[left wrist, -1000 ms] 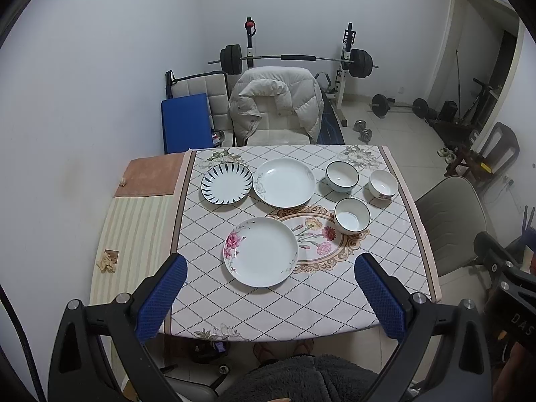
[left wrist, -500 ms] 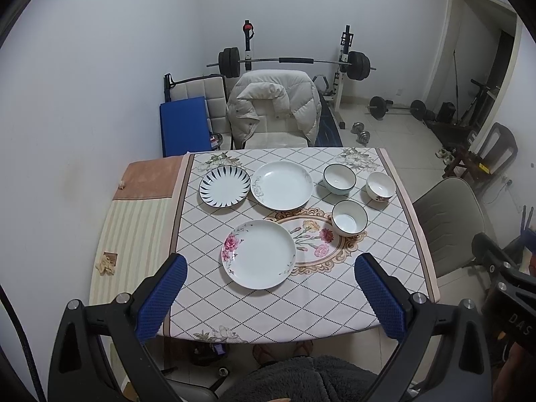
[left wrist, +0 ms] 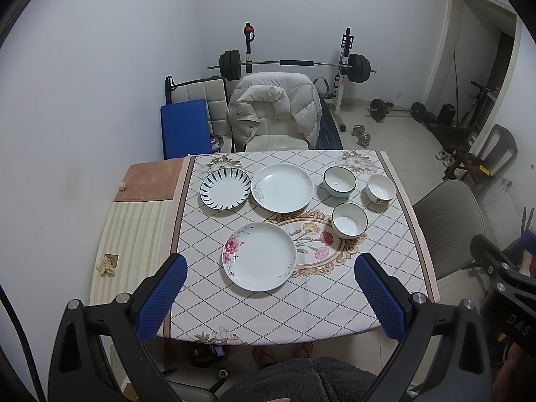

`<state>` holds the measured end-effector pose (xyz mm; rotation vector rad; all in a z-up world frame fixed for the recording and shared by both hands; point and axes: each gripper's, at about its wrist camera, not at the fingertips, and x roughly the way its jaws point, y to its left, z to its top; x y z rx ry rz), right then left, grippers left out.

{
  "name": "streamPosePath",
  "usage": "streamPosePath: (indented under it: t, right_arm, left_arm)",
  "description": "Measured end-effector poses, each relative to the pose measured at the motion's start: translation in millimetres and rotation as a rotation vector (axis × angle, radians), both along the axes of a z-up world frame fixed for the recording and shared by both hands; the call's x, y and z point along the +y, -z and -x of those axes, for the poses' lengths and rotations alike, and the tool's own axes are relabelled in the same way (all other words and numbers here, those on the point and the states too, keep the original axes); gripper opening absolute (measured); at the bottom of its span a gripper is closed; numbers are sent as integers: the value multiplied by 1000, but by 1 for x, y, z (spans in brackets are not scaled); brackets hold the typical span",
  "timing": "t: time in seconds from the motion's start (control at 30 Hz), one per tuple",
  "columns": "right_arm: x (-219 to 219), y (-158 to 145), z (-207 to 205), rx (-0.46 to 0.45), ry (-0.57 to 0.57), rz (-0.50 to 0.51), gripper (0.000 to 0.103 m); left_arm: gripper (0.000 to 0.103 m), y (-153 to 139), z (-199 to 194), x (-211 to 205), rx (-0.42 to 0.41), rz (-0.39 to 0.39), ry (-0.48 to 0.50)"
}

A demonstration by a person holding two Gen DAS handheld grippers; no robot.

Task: Organize plates and bowls

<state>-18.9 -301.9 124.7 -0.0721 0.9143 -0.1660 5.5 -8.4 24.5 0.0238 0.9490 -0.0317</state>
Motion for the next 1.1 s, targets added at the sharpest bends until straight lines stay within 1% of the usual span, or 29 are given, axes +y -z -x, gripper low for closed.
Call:
streamPosePath:
  t: [0.17,0.3,0.4,0.47,0.5,0.57,0.67,0.7,0.73,0.77,0.8,0.83,0.87,0.9,0.93,0.97,1.0,1.03,1.1]
  right_arm:
    - [0,0,-1,-3,1,-3,103]
    - [1,2,-10,9,7,-15,103]
    - [-7,15,-20,21,6,-48,103]
    - [-9,32,-36,15,-15,-62,103]
    - [-9,44,-45,28,-32,-76,103]
    - [-9,73,-67,72,-85,-112,103]
    - [0,129,-104,185,-171,-172,103]
    - [1,147,-114,214,-189,-212,103]
    - [4,173,-125,248,-203,-259,103]
    - [6,197,-136,287,-204,-292,103]
    - [9,218,-147,319,-206,-313,103]
    - [15,248,-162,362,-215,-340,103]
    - [20,271,-172,396,-216,-354,102]
    - [27,294,-180,426,-219,-359,101]
    - [36,324,-194,470,-218,-374,101]
    - [41,342,-200,500,-213,-389,98]
    - [48,366,-210,538,-207,-426,96]
    - [51,382,-213,558,-198,-456,96]
    - [61,414,-224,615,-169,-523,89]
  left_arm:
    - [103,-2,-2,1,-8,11,1]
    - [103,0,-6,1,-5,19,-3]
    - [103,11,-13,4,-5,28,-19]
    - [103,23,-25,9,9,38,-31]
    - [103,30,-30,12,18,39,-39]
    - [103,50,-46,26,35,53,-65]
    - [103,85,-69,53,65,38,-131]
    - [103,98,-76,62,77,32,-154]
    - [100,113,-86,73,96,26,-177]
    - [91,134,-96,86,130,17,-205]
    - [85,152,-106,96,160,14,-220]
    - [76,166,-113,104,185,18,-225]
    - [71,192,-122,112,234,28,-234]
    - [68,210,-131,119,270,46,-228]
    - [66,229,-140,125,304,77,-215]
    - [66,251,-149,131,349,102,-201]
    - [65,271,-157,136,384,122,-188]
    - [64,296,-168,141,439,174,-156]
    - [64,332,-185,146,512,209,-126]
